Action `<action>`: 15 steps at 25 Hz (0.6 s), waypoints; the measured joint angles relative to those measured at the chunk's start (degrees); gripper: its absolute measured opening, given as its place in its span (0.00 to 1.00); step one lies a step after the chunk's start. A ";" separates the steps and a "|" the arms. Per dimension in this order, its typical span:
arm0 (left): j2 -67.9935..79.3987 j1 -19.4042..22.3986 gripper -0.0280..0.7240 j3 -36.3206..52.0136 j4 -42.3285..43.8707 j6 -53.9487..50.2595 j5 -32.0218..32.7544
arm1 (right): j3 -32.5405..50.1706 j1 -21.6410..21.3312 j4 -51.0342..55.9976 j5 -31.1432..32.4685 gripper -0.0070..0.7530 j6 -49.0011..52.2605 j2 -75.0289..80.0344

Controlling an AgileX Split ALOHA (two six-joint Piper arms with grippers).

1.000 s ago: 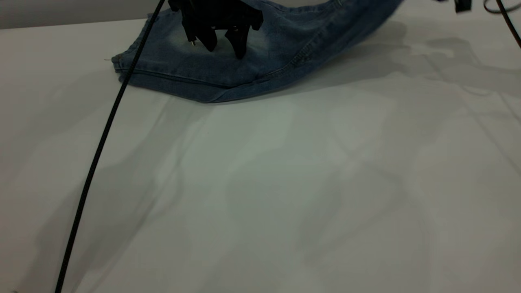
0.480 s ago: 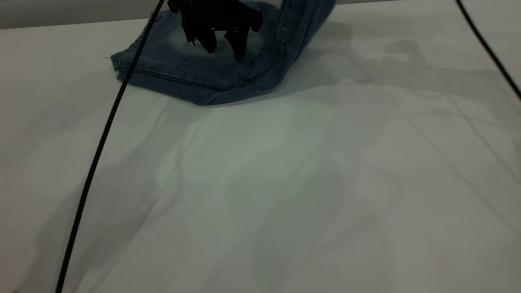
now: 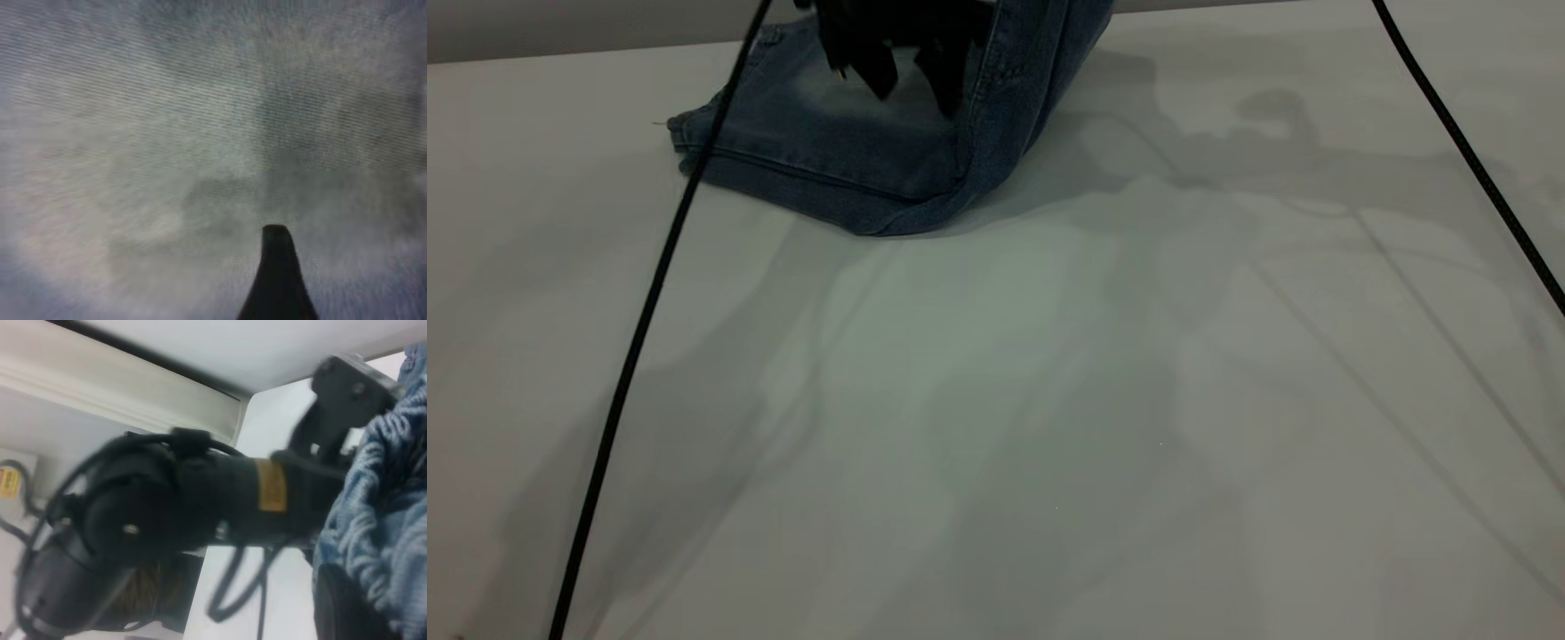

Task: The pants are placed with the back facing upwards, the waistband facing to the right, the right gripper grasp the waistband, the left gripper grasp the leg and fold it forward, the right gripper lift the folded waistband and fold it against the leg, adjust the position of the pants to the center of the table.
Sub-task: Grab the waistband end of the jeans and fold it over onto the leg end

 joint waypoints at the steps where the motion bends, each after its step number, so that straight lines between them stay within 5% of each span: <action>1: -0.81 0.00 0.69 -0.23 0.70 0.00 0.86 | 0.00 0.00 0.00 0.00 0.13 0.05 0.00; 7: -5.57 0.30 0.69 -3.94 6.58 -0.33 7.28 | 0.00 0.69 0.02 0.00 0.13 0.00 0.00; 15: -12.32 0.22 0.69 -14.09 5.28 -0.44 7.43 | -1.26 2.82 0.93 -1.89 0.13 -0.27 0.05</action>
